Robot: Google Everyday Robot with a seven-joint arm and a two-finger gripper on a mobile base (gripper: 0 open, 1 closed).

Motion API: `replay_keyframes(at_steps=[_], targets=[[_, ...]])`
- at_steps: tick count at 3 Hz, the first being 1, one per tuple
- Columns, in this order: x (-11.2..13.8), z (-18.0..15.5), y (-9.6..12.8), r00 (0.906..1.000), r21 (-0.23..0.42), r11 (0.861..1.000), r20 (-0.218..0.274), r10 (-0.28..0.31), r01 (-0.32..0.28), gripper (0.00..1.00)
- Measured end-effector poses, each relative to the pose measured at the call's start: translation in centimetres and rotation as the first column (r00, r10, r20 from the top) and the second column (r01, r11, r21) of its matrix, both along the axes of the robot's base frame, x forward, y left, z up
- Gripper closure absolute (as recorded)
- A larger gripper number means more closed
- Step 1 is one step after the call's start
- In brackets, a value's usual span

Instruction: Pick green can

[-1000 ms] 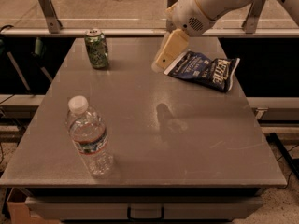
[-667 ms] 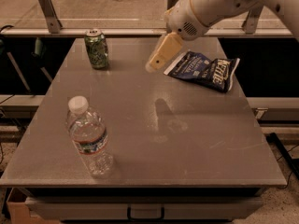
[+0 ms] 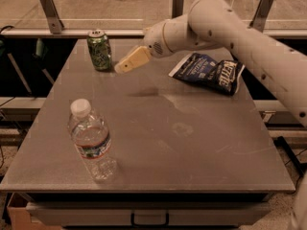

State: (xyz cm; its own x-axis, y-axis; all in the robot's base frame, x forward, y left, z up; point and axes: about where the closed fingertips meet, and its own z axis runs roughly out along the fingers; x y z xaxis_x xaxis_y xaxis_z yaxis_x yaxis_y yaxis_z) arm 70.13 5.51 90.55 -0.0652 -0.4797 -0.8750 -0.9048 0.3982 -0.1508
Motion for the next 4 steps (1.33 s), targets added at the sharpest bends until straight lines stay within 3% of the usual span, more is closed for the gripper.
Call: replay_keyframes(at_steps=[1, 2, 3, 4], targets=[[3.3, -0.5, 4.1, 1.0000, 0.148, 0.989, 0.000, -0.005, 0.005, 0.00], [5.4, 0.0, 8.3, 0.9996, 0.259, 0.966, -0.006, 0.026, -0.023, 0.00], [5.6, -0.2, 11.2, 0.9970, 0.300, 0.953, -0.047, 0.062, -0.045, 0.17], [5.1, -0.6, 13.0, 0.9931, 0.312, 0.949, -0.081, 0.084, -0.055, 0.42]])
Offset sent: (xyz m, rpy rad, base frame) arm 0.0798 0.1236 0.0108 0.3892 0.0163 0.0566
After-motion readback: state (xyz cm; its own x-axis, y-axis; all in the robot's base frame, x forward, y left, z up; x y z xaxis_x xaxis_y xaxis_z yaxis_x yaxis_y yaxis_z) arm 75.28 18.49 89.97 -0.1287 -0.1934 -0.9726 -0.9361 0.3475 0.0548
